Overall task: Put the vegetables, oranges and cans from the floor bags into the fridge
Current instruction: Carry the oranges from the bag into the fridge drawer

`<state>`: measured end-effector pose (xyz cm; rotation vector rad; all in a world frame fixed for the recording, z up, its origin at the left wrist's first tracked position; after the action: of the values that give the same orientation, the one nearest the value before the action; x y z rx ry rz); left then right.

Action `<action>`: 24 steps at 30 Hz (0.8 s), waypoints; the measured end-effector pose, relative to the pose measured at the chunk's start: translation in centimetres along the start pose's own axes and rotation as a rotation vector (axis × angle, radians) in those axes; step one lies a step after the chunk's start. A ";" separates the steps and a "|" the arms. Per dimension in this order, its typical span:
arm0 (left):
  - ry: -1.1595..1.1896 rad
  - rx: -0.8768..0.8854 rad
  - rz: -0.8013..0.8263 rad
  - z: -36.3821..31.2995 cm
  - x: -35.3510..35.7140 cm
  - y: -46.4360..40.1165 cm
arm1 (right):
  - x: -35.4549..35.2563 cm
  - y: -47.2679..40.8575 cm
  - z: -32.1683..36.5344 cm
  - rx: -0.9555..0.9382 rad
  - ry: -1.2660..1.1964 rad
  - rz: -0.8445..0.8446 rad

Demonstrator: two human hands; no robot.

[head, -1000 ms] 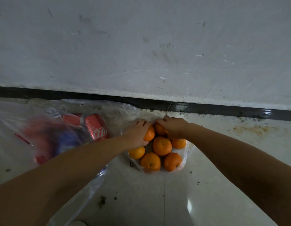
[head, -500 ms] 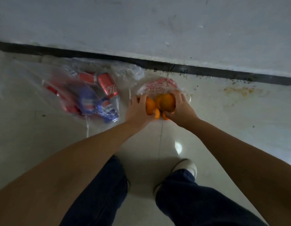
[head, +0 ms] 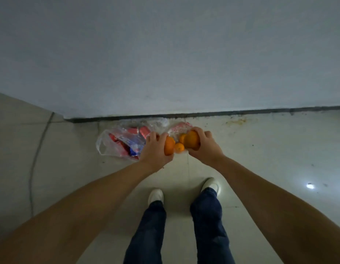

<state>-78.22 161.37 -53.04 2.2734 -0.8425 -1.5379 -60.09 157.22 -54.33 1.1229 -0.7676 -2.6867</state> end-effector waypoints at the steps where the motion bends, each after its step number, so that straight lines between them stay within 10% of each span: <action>1: -0.013 0.030 0.014 -0.8 -1.5 1.0 | -1.1 1.4 1.1 0.022 -0.019 -0.028; 11: -0.230 0.404 0.096 -10.6 -8.8 10.1 | -6.4 20.8 4.3 0.245 -0.187 -0.358; 24: -0.357 1.073 0.256 -26.5 2.7 35.5 | -0.8 56.4 -1.4 0.739 -0.319 -0.825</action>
<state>-64.45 128.96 -26.05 2.2985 -2.4133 -1.5804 -62.69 108.26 -26.34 1.3838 -1.7979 -3.4150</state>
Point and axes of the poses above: each hand's wrist, its own y-axis away from the middle knuckle, its own x-axis out of the palm, z = x × y, the point moved 3 cm from there along -y, towards the middle knuckle, and after that the axes turned 4 degrees about -x, right-handed, at the moved point
